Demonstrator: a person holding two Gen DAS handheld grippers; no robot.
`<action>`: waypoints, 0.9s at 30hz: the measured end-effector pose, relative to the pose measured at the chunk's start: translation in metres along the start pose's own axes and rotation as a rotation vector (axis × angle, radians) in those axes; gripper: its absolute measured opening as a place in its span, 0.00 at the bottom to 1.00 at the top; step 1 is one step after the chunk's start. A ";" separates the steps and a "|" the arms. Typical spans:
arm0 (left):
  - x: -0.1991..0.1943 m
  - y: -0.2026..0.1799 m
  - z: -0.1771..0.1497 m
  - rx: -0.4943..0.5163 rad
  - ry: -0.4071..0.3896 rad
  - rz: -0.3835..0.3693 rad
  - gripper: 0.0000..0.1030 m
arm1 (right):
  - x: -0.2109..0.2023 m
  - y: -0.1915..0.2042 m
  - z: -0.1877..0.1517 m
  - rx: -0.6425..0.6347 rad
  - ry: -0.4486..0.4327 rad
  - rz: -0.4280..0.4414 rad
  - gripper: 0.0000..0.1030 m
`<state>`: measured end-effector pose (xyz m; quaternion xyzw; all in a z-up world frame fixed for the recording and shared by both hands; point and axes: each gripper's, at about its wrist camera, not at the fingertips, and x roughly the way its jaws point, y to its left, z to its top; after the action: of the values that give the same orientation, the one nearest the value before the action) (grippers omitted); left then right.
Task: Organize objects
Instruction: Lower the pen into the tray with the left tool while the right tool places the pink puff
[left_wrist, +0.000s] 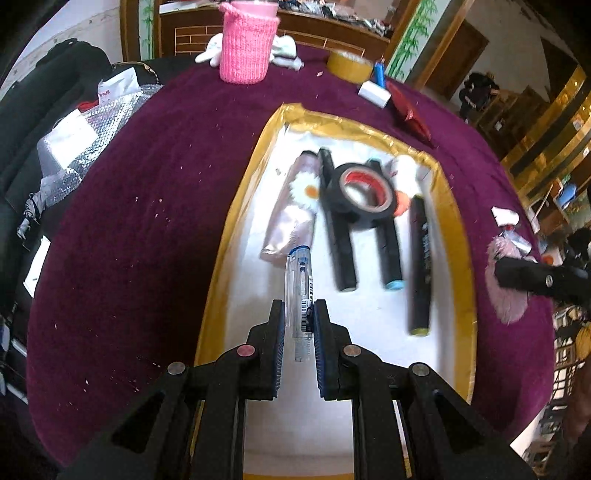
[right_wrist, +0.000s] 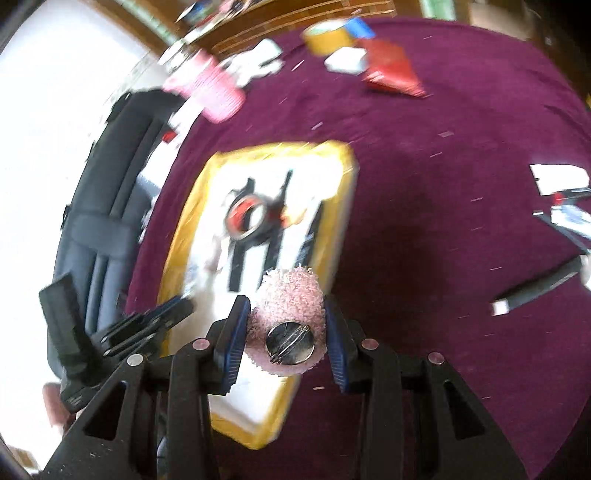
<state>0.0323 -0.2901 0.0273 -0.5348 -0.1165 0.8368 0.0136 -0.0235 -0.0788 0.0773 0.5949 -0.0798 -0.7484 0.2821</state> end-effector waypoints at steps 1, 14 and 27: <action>0.004 0.002 0.000 0.004 0.013 0.003 0.11 | 0.008 0.008 -0.001 -0.012 0.014 0.006 0.37; -0.007 0.011 0.003 -0.006 0.029 -0.076 0.39 | 0.071 0.040 0.001 0.014 0.118 0.026 0.37; -0.076 0.079 -0.001 -0.187 -0.109 -0.123 0.45 | 0.107 0.077 0.000 -0.088 0.174 -0.033 0.37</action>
<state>0.0738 -0.3779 0.0781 -0.4795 -0.2272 0.8476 0.0087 -0.0122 -0.1983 0.0219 0.6458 -0.0124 -0.7013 0.3016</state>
